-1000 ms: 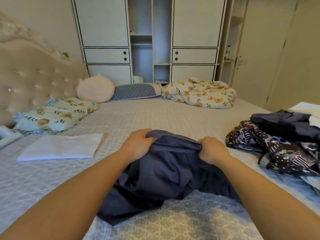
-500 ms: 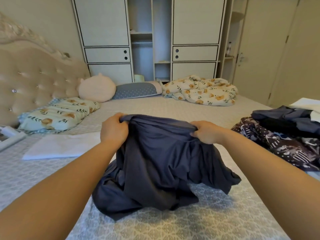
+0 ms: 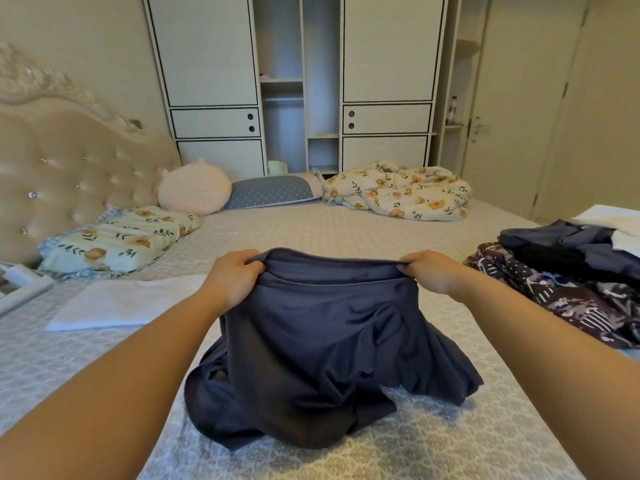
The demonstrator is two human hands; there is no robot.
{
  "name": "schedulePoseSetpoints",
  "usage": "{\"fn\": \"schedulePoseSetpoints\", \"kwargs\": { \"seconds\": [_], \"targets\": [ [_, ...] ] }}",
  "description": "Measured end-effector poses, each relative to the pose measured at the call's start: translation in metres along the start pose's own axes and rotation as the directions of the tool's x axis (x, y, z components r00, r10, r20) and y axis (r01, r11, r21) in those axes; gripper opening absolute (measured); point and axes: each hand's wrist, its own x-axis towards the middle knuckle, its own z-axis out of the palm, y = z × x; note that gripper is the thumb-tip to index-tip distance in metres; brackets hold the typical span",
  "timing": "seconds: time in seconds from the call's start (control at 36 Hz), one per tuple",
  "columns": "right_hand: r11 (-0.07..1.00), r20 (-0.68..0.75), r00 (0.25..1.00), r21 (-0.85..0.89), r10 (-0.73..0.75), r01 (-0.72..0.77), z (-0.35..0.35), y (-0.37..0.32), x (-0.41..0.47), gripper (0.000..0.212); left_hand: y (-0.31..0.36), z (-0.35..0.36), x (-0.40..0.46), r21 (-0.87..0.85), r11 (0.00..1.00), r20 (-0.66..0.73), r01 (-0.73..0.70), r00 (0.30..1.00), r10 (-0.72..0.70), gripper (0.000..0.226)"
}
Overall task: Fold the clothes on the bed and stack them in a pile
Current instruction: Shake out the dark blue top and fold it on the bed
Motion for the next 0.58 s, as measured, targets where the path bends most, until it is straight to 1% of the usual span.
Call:
{"fn": "schedulePoseSetpoints", "kwargs": {
  "seconds": [0.06, 0.11, 0.14, 0.17, 0.19, 0.22, 0.25, 0.31, 0.33, 0.36, 0.39, 0.42, 0.47, 0.5, 0.53, 0.58],
  "targets": [
    [0.965, -0.097, 0.994, 0.26, 0.043, -0.017, 0.003, -0.005, 0.003, 0.034, 0.003, 0.004, 0.004, 0.067, 0.995, -0.057, 0.077, 0.996, -0.073, 0.023],
    [0.885, -0.09, 0.988, 0.46, 0.123, -0.068, 0.004, -0.012, 0.004, 0.036, 0.009, 0.007, 0.008, 0.141, 0.976, -0.085, 0.167, 0.984, -0.156, 0.022],
    [0.867, -0.064, 0.988, 0.49, 0.139, -0.09, 0.003, -0.016, 0.004, 0.033, 0.014, 0.008, 0.01, 0.142, 0.971, -0.059, 0.194, 0.98, -0.188, 0.022],
    [0.873, -0.037, 0.989, 0.476, 0.144, -0.109, 0.003, -0.019, 0.003, 0.031, 0.02, 0.01, 0.011, 0.103, 0.974, 0.01, 0.203, 0.979, -0.205, 0.024],
    [0.895, -0.016, 0.99, 0.428, 0.142, -0.121, 0.004, -0.023, 0.002, 0.031, 0.027, 0.014, 0.009, 0.036, 0.98, 0.114, 0.193, 0.974, -0.196, 0.033],
    [0.922, -0.005, 0.991, 0.368, 0.133, -0.122, 0.005, -0.026, 0.001, 0.033, 0.034, 0.019, 0.005, -0.029, 0.986, 0.221, 0.166, 0.963, -0.156, 0.048],
    [0.943, 0.004, 0.993, 0.313, 0.118, -0.113, 0.008, -0.03, 0.0, 0.035, 0.043, 0.026, 0.0, -0.039, 0.994, 0.303, 0.103, 0.949, -0.086, 0.064],
    [0.971, 0.021, 0.997, 0.226, 0.071, -0.074, 0.014, -0.038, -0.001, 0.034, 0.059, 0.043, -0.007, -0.001, 0.995, 0.388, -0.096, 0.917, 0.089, 0.088],
    [0.98, 0.029, 0.999, 0.195, 0.037, -0.042, 0.018, -0.042, -0.001, 0.031, 0.065, 0.051, -0.009, -0.011, 0.984, 0.411, -0.178, 0.896, 0.167, 0.094],
    [0.983, 0.026, 1.0, 0.186, -0.002, -0.003, 0.021, -0.046, -0.001, 0.028, 0.07, 0.059, -0.01, -0.027, 0.973, 0.431, -0.227, 0.876, 0.216, 0.095],
    [0.977, 0.012, 0.999, 0.21, -0.04, 0.037, 0.025, -0.049, -0.002, 0.024, 0.073, 0.065, -0.01, -0.031, 0.968, 0.442, -0.249, 0.865, 0.237, 0.092],
    [0.965, -0.009, 0.998, 0.254, -0.069, 0.069, 0.029, -0.05, -0.003, 0.021, 0.074, 0.07, -0.009, -0.017, 0.965, 0.443, -0.262, 0.863, 0.242, 0.084],
    [0.937, -0.054, 0.993, 0.331, -0.1, 0.113, 0.033, -0.047, -0.004, 0.015, 0.072, 0.077, -0.008, 0.046, 0.954, 0.427, -0.296, 0.869, 0.249, 0.056],
    [0.924, -0.051, 0.993, 0.363, -0.107, 0.118, 0.033, -0.043, -0.003, 0.015, 0.071, 0.079, -0.008, 0.072, 0.947, 0.413, -0.313, 0.874, 0.258, 0.043],
    [0.912, -0.023, 0.992, 0.391, -0.12, 0.12, 0.034, -0.038, -0.004, 0.017, 0.07, 0.079, -0.007, 0.089, 0.943, 0.386, -0.322, 0.883, 0.265, 0.032],
    [0.909, 0.08, 0.983, 0.399, -0.165, 0.12, 0.035, -0.026, -0.005, 0.031, 0.068, 0.076, -0.004, 0.085, 0.948, 0.299, -0.307, 0.915, 0.27, 0.026]
  ]
}}
